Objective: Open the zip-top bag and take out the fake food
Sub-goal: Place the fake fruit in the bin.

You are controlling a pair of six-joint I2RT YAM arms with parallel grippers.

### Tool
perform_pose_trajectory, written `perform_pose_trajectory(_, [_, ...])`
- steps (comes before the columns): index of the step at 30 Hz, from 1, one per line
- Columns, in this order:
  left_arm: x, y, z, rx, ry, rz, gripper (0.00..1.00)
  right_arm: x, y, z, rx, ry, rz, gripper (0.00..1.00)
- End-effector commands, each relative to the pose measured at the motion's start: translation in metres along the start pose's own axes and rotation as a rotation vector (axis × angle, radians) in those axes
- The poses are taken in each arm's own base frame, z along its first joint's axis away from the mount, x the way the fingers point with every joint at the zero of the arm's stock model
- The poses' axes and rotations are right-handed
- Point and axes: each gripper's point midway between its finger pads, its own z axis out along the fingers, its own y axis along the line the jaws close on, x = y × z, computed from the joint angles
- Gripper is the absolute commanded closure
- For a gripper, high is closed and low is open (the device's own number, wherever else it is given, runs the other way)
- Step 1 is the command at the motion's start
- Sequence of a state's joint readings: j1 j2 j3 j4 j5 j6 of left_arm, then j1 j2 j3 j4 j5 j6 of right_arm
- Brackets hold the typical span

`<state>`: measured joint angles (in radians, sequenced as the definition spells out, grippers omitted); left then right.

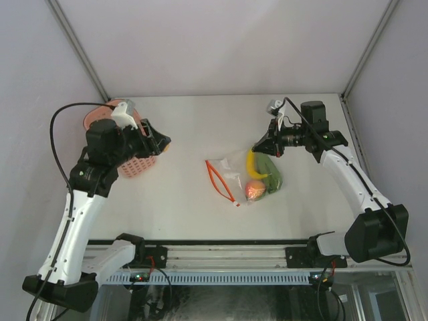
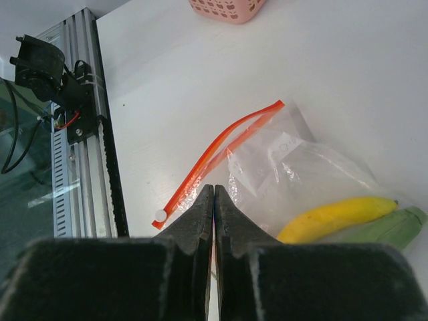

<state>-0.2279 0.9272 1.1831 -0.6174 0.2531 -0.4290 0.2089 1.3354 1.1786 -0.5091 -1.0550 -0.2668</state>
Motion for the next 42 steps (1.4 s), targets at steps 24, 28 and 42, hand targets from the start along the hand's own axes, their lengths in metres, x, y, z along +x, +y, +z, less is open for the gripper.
perform_pose_trajectory(24, [-0.069, 0.137, -0.027, -0.784, 0.113, 0.466, 0.75, 0.001, -0.006, -0.001, -0.006, -0.008, -0.042, 1.00])
perform_pose_trajectory(28, [-0.071, 0.160, 0.000, -0.806, 0.126, 0.419, 0.84, 0.004, -0.007, 0.001, -0.015, -0.001, -0.024, 1.00])
perform_pose_trajectory(42, [-0.069, 0.254, 0.061, -0.893, 0.139, 0.140, 0.95, 0.009, -0.013, 0.002, 0.009, 0.016, -0.012, 1.00])
